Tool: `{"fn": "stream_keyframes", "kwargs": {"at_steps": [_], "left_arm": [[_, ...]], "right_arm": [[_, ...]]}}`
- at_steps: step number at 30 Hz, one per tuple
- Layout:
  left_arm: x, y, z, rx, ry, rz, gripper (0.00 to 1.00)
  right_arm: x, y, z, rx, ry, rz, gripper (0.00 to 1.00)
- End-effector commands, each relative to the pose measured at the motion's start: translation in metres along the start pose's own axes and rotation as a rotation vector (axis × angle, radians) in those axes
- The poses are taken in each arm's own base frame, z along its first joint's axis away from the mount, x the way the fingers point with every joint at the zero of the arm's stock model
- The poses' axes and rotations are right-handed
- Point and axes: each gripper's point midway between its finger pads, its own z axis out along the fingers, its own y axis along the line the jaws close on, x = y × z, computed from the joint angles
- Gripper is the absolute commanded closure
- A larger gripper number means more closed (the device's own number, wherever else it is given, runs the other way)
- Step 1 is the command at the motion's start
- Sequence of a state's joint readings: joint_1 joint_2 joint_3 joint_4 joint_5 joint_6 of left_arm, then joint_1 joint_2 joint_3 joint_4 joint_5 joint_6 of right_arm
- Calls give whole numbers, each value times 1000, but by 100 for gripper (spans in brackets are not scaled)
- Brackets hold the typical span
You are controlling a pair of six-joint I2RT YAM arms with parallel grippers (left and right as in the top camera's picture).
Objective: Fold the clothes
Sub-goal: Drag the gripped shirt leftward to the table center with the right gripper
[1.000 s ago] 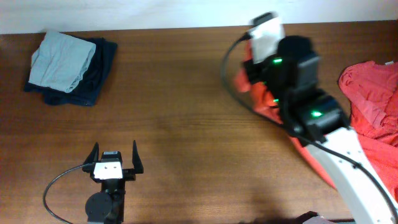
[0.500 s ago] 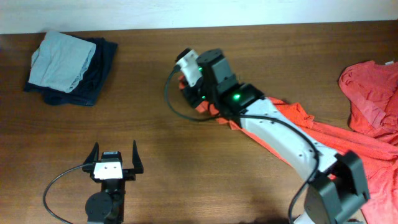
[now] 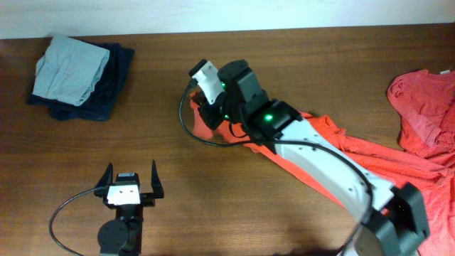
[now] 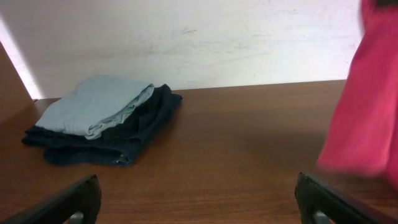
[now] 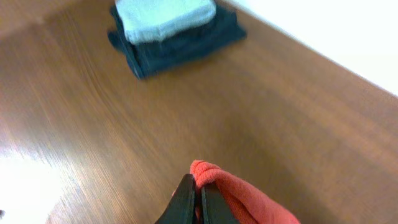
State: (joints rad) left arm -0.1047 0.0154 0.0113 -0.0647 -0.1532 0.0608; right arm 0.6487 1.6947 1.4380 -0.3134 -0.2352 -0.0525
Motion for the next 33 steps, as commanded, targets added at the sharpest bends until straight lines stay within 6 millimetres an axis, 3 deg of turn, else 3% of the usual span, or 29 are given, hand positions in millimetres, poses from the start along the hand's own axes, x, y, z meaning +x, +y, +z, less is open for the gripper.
{"fn": "stream_keyframes", "kwargs": {"at_steps": [1, 6, 17, 24, 27, 33], "left_arm": [[0, -4, 0, 19, -4, 16, 1], [0, -4, 0, 19, -4, 16, 1], [0, -4, 0, 19, -4, 16, 1], [0, -4, 0, 19, -4, 16, 1], [0, -4, 0, 19, -4, 16, 1], [0, -4, 0, 19, -4, 16, 1]], "right_arm": [[-48, 14, -44, -19, -142, -33, 96], [-68, 14, -72, 4, -208, -70, 96], [-100, -11, -147, 96, -346, -68, 96], [-118, -2, -195, 116, -442, -96, 96], [-121, -1, -205, 135, -460, -136, 96], [-125, -18, -226, 270, -486, -132, 96]]}}
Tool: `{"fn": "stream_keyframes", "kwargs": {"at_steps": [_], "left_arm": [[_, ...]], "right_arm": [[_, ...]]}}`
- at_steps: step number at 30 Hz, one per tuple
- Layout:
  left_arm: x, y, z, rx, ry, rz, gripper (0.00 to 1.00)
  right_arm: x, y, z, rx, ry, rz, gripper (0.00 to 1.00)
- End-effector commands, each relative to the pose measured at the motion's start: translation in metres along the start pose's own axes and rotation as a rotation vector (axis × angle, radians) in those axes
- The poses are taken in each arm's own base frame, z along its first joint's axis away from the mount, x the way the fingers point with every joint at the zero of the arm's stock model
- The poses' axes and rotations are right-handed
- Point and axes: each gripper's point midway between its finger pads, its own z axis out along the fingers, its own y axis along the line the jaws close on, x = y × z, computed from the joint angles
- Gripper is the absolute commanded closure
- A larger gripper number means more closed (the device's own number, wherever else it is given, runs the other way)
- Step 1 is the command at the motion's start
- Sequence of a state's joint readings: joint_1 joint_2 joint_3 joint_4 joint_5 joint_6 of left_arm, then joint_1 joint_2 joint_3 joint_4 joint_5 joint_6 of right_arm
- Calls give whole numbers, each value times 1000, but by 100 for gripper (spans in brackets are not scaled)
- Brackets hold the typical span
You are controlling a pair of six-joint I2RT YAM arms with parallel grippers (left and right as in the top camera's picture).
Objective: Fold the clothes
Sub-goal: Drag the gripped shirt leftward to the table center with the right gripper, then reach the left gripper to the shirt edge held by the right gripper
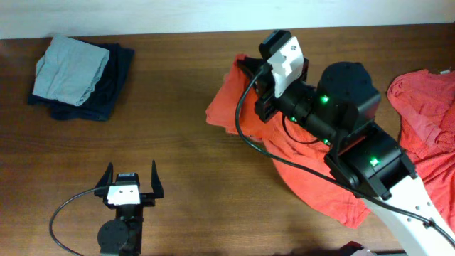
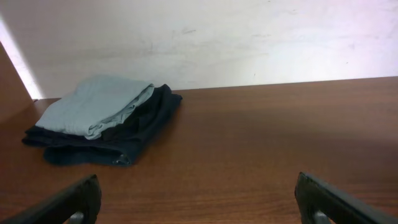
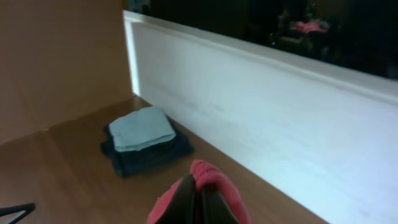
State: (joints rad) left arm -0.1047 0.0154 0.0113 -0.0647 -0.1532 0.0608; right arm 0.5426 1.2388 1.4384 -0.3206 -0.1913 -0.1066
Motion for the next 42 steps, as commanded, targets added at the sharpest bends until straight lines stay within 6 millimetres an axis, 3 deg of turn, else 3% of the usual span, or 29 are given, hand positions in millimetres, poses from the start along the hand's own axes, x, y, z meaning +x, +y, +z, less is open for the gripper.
{"fn": "stream_keyframes", "kwargs": {"at_steps": [1, 13, 25, 30, 34, 38, 42], "left_arm": [[0, -4, 0, 19, -4, 16, 1], [0, -4, 0, 19, -4, 16, 1], [-5, -3, -1, 19, -23, 13, 1], [-47, -32, -8, 193, -195, 6, 1], [-87, -36, -20, 236, -259, 0, 1], [-119, -44, -22, 300, -216, 5, 1], [-128, -68, 1, 436, -50, 6, 1]], "right_arm": [[-22, -16, -17, 104, -52, -49, 96], [-33, -31, -40, 210, -69, -109, 96], [-31, -32, -41, 221, -59, -106, 96], [-29, -32, -41, 220, -52, -105, 96], [-30, -31, -41, 216, -55, -102, 96], [-32, -32, -41, 217, -66, -99, 96], [-37, -31, -41, 211, -90, -71, 96]]}}
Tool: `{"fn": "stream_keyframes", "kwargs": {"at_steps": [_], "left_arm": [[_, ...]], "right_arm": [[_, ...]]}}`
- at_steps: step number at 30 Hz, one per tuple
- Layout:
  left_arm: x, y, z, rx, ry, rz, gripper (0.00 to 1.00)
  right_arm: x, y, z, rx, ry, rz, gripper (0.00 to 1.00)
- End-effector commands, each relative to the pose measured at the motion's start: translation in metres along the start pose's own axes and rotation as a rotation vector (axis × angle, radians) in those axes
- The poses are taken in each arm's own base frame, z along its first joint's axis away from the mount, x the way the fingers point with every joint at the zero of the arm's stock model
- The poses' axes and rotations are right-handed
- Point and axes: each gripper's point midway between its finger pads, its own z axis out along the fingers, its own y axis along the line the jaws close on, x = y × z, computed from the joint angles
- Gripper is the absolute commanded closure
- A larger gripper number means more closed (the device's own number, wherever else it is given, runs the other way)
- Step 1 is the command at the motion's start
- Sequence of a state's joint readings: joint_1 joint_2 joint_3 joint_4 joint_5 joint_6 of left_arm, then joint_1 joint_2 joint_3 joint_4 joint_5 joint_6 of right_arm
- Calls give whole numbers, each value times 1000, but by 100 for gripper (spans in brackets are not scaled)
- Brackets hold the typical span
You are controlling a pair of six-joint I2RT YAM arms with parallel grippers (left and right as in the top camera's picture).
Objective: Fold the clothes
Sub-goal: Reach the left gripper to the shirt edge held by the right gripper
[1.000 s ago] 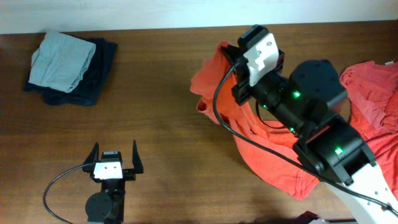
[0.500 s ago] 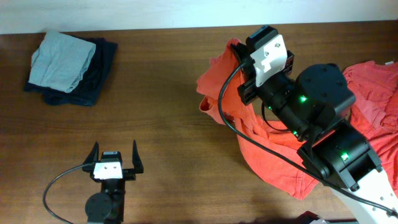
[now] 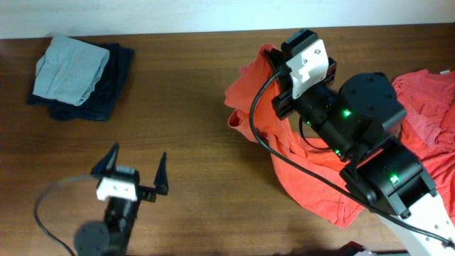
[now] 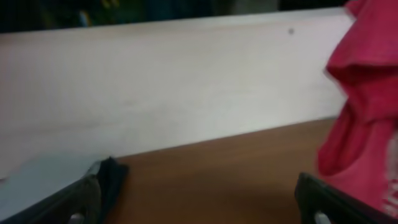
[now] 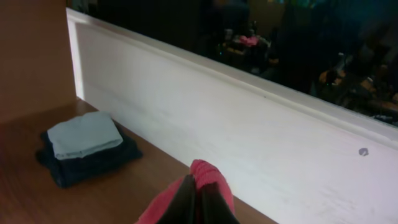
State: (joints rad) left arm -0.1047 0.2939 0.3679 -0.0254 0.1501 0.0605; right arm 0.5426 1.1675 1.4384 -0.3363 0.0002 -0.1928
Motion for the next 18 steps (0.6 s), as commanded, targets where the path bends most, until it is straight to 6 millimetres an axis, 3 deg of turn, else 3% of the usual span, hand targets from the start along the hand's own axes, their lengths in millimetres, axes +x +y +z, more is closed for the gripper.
{"fn": "stream_keyframes", "kwargs": {"at_steps": [1, 7, 10, 14, 16, 18], "left_arm": [[-1, -25, 26, 178, 126, -27, 1], [17, -48, 82, 373, 324, -111, 1], [43, -46, 107, 378, 412, -144, 1], [81, -56, 118, 437, 513, -202, 1], [91, -67, 118, 512, 534, -237, 1], [88, -80, 119, 604, 508, -259, 1]], "right_arm": [[-21, -5, -10, 17, -63, 30, 96], [-21, -5, -10, 17, -63, 37, 96], [-21, -5, -10, 16, -63, 38, 96], [-17, -4, -10, 12, -48, 44, 96], [-12, -3, -8, 7, -29, 45, 96], [-6, -2, -4, 3, -8, 45, 96]]}}
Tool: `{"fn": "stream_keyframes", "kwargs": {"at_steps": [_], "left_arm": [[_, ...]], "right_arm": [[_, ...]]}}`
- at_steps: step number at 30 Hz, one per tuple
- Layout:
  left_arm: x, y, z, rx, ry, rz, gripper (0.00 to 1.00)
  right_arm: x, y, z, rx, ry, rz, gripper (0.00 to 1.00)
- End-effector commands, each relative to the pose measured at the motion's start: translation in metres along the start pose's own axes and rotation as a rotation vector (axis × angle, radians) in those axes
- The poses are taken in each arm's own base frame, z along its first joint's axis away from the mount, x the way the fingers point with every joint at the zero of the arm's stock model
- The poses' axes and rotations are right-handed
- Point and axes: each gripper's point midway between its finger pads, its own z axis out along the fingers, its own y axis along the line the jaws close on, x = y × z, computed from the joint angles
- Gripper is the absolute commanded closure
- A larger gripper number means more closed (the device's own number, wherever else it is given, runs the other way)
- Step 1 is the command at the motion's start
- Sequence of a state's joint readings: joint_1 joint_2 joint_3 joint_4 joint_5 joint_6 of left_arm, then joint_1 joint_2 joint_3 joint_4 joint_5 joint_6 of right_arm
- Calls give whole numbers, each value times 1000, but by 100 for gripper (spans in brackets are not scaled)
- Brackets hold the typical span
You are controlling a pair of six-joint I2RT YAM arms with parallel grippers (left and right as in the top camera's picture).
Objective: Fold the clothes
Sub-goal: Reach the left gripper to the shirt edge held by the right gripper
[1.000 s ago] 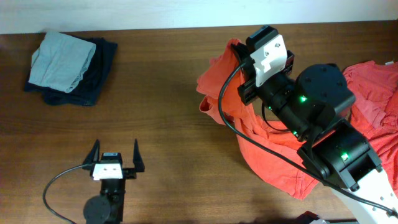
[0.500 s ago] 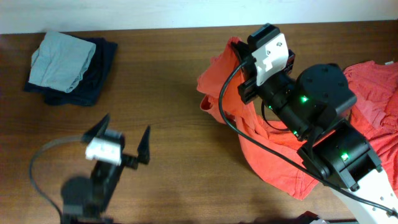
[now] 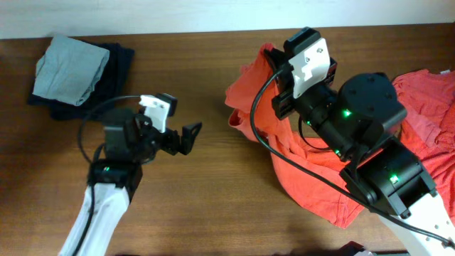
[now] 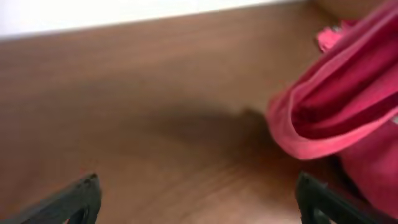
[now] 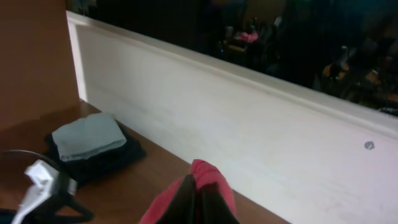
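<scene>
A red-orange garment (image 3: 245,99) hangs from my right gripper (image 5: 200,190), which is shut on a bunch of its cloth high above the table's middle back; the rest trails down to the table at the front right (image 3: 320,188). In the left wrist view the garment's lower fold (image 4: 336,118) shows at the right. My left gripper (image 3: 181,136) stands open with nothing between its fingers, a short way left of the hanging cloth. A second red garment (image 3: 426,99) lies at the right edge.
A folded stack, a light grey piece on dark navy ones (image 3: 75,75), sits at the table's back left corner. A white wall (image 5: 249,112) runs along the back edge. Bare wood (image 3: 213,206) lies between the two arms.
My left arm has moved from the front left of the table up and to the right; its open gripper now points at the hanging red cloth. The right gripper holds the garment in the same place.
My right gripper was shut on the red garment low over the table's middle, the left gripper open at the front left. Then the right held the cloth raised further back and right, and higher still after that. The left arm has now come up beside it.
</scene>
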State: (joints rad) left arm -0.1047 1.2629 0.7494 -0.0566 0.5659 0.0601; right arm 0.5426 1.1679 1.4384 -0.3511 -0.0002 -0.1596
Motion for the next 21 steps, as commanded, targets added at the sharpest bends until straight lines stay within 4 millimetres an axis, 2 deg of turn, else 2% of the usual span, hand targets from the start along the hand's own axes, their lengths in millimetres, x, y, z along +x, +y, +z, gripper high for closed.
{"fn": "stream_keyframes", "kwargs": {"at_steps": [1, 2, 4, 6, 8, 9, 13, 16, 19, 21], "left_arm": [[-15, -35, 3, 227, -53, 32, 1], [-21, -42, 1, 273, -78, 53, 3], [-34, -55, -4, 348, -138, 104, 35], [-47, -61, -8, 382, -184, 110, 55], [-58, -66, -12, 407, -223, 112, 69], [-62, -69, -15, 424, -239, 123, 71], [-73, -88, -28, 530, -301, 218, 72], [-72, -97, -34, 586, -305, 245, 70], [-71, -97, -34, 592, -299, 239, 42], [-72, -97, -34, 591, -303, 244, 36]], "right_arm": [[-8, -2, -2, 2, -18, 11, 96], [-7, 0, 0, -8, -14, 11, 96], [-5, 6, 4, -38, -11, 11, 96], [-3, 10, 8, -61, -10, 12, 96], [-3, 12, 10, -73, -11, 12, 96], [-3, 12, 10, -73, -11, 13, 96], [-3, 12, 10, -72, -13, 16, 96], [-4, 12, 10, -72, -14, 16, 96], [-4, 12, 10, -72, -14, 19, 96], [-4, 12, 10, -72, -14, 19, 96]]}}
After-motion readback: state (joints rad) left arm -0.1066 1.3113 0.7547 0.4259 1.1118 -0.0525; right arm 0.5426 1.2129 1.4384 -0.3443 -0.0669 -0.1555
